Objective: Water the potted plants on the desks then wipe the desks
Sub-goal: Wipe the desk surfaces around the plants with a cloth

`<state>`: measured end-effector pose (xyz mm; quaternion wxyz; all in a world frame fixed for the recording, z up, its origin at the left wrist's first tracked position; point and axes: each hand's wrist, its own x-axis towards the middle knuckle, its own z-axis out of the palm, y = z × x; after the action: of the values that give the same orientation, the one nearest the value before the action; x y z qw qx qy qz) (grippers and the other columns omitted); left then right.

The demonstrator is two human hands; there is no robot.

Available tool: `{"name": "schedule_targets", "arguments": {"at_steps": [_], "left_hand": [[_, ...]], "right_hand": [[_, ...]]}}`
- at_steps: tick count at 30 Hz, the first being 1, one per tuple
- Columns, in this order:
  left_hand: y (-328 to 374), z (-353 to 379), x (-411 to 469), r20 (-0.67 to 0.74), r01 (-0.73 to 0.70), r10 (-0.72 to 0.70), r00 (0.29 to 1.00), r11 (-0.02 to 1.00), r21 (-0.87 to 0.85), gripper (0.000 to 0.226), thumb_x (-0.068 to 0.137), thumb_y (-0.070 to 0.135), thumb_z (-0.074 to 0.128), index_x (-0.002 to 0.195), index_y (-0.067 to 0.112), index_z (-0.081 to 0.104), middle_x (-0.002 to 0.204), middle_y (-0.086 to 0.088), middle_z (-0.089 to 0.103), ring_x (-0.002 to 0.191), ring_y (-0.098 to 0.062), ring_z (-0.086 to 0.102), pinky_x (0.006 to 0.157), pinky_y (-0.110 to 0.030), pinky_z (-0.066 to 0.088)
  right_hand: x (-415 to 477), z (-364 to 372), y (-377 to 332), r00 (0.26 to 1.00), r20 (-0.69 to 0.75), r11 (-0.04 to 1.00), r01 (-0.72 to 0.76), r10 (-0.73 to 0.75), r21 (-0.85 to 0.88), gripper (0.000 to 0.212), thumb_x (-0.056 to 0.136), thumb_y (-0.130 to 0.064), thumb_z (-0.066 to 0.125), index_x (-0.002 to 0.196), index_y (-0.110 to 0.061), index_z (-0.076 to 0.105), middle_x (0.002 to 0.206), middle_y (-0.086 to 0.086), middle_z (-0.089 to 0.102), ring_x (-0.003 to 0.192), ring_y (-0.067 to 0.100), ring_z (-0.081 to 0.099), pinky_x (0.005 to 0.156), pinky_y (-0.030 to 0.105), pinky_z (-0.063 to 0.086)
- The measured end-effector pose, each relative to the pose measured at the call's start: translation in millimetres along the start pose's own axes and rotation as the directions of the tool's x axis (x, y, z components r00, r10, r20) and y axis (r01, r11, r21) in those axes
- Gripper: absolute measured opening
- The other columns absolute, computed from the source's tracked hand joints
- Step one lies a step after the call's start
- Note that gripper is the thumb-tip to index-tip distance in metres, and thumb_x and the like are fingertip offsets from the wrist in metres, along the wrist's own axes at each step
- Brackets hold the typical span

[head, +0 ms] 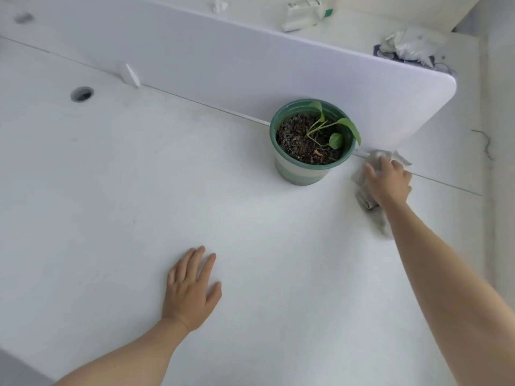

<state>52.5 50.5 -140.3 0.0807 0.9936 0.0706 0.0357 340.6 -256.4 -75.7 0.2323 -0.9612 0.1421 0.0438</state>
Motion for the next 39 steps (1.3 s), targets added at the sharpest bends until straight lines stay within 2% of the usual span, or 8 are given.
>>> {"name": "schedule_targets", "arguments": {"at_steps": [6,13,16,20,24,29,34,39], "left_hand": [[0.7,0.7,0.4,0.000,0.004,-0.004,1.000,1.000,0.014,0.052,0.074,0.039,0.040,0.120,0.016,0.046,0.125,-0.014,0.057,0.119,-0.026,0.038,0.092,-0.037,0.028],[1.0,-3.5,1.2,0.026,0.008,-0.008,1.000,1.000,0.001,0.051,0.074,0.039,0.040,0.119,0.015,0.045,0.122,-0.017,0.061,0.119,-0.026,0.038,0.091,-0.038,0.028],[1.8,-5.6,2.0,0.043,0.015,-0.015,0.999,1.000,-0.008,0.051,0.073,0.039,0.040,0.118,0.015,0.045,0.122,-0.017,0.062,0.118,-0.026,0.038,0.091,-0.038,0.028],[2.3,-7.3,2.5,0.055,0.017,-0.016,0.998,1.000,-0.017,0.052,0.073,0.039,0.041,0.119,0.016,0.045,0.122,-0.016,0.062,0.119,-0.026,0.039,0.091,-0.038,0.029],[1.1,-5.8,2.6,0.049,0.008,-0.006,0.999,1.000,-0.028,0.052,0.072,0.039,0.042,0.119,0.017,0.046,0.123,-0.014,0.062,0.119,-0.025,0.039,0.091,-0.038,0.029],[-1.4,0.3,0.3,0.005,-0.028,0.028,1.000,0.999,-0.037,0.053,0.073,0.039,0.044,0.121,0.016,0.047,0.126,-0.013,0.059,0.119,-0.027,0.041,0.094,-0.039,0.031],[-1.3,1.6,1.8,0.001,-0.032,0.032,0.999,0.999,-0.021,0.053,0.073,0.039,0.044,0.121,0.016,0.046,0.123,-0.015,0.063,0.120,-0.026,0.040,0.095,-0.039,0.031],[-0.6,1.1,1.4,-0.010,-0.027,0.026,1.000,1.000,-0.007,0.053,0.073,0.040,0.044,0.121,0.017,0.046,0.124,-0.014,0.062,0.121,-0.026,0.040,0.095,-0.039,0.030]], "right_hand": [[-29.5,44.9,-3.4,0.978,0.107,0.957,0.197,-0.178,-0.212,0.059,0.089,-0.040,0.040,0.142,-0.023,0.023,0.156,0.009,0.014,0.141,0.031,0.011,0.111,0.050,0.014],[-118.2,62.9,-3.3,0.878,0.155,0.863,0.475,-0.452,-0.173,0.050,0.086,-0.020,0.046,0.136,-0.017,0.042,0.146,0.013,0.040,0.132,0.037,0.037,0.103,0.053,0.030],[-168.3,85.9,-17.0,0.730,0.182,0.712,0.683,-0.659,-0.160,0.051,0.073,-0.023,0.040,0.123,-0.020,0.052,0.126,0.011,0.061,0.109,0.036,0.060,0.082,0.052,0.049],[-183.8,112.7,-53.5,0.455,0.321,0.442,0.890,-0.831,-0.117,0.048,0.076,-0.023,0.044,0.124,-0.024,0.044,0.125,0.006,0.062,0.110,0.028,0.061,0.082,0.046,0.051],[-136.1,129.1,-110.6,0.703,0.233,0.681,0.710,-0.672,-0.177,0.058,0.066,-0.004,0.068,0.122,-0.008,0.054,0.123,0.020,0.060,0.115,0.037,0.057,0.086,0.057,0.046],[-97.2,145.3,-177.8,0.917,0.207,0.920,0.371,-0.342,-0.124,0.065,0.083,-0.005,0.037,0.144,-0.012,0.013,0.154,0.015,0.012,0.143,0.026,0.007,0.111,0.046,0.015],[-95.6,161.6,-218.2,0.810,0.309,0.843,0.536,-0.499,-0.044,0.068,0.081,-0.001,0.035,0.145,-0.017,0.016,0.155,0.013,0.011,0.143,0.026,0.007,0.114,0.044,0.005],[-132.2,161.6,-185.5,0.534,0.319,0.584,0.808,-0.783,0.079,0.053,0.080,-0.004,0.044,0.133,-0.013,0.046,0.144,0.017,0.041,0.133,0.034,0.037,0.106,0.055,0.027]]}}
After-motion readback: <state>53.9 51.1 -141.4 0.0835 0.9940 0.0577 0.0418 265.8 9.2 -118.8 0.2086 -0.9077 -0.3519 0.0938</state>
